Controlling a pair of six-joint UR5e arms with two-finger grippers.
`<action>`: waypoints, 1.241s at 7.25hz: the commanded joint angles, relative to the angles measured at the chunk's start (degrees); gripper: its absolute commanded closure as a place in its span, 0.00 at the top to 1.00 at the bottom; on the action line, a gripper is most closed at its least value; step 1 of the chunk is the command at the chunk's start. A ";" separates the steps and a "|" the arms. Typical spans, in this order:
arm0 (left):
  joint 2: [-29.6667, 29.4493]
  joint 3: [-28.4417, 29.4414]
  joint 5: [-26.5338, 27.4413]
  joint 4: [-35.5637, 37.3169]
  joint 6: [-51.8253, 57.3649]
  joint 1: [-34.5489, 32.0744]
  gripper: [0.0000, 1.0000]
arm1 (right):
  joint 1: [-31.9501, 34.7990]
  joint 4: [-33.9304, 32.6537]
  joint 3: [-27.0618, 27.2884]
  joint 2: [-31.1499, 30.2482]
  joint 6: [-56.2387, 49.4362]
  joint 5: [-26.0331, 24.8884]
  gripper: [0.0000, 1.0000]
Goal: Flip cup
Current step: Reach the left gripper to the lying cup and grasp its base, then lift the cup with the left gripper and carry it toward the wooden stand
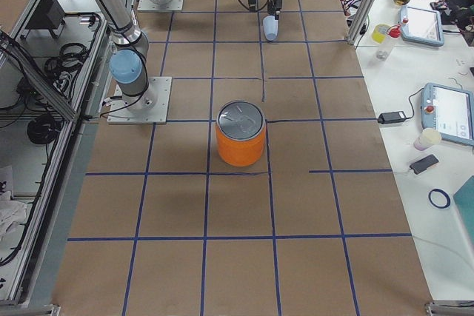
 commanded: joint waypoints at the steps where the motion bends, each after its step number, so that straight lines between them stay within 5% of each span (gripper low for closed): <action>1: -0.06 0.14 -0.06 0.01 -0.06 -1.00 0.38 | 0.00 -0.04 0.09 -0.06 0.00 0.00 1.00; 3: 0.21 0.23 0.02 1.41 -1.28 -1.36 0.05 | 0.00 0.05 0.18 -0.06 0.00 0.00 1.00; 4: 1.08 0.32 0.02 1.77 -3.03 -1.36 0.00 | 0.00 -0.04 0.18 -0.06 0.00 0.00 1.00; 8: 4.24 4.62 1.77 2.04 -11.14 -1.80 0.00 | 0.00 -0.04 0.18 -0.06 0.00 0.00 1.00; 9: 5.12 5.50 7.96 2.03 -10.88 -1.80 0.00 | 0.00 -0.04 0.18 -0.06 0.00 0.00 1.00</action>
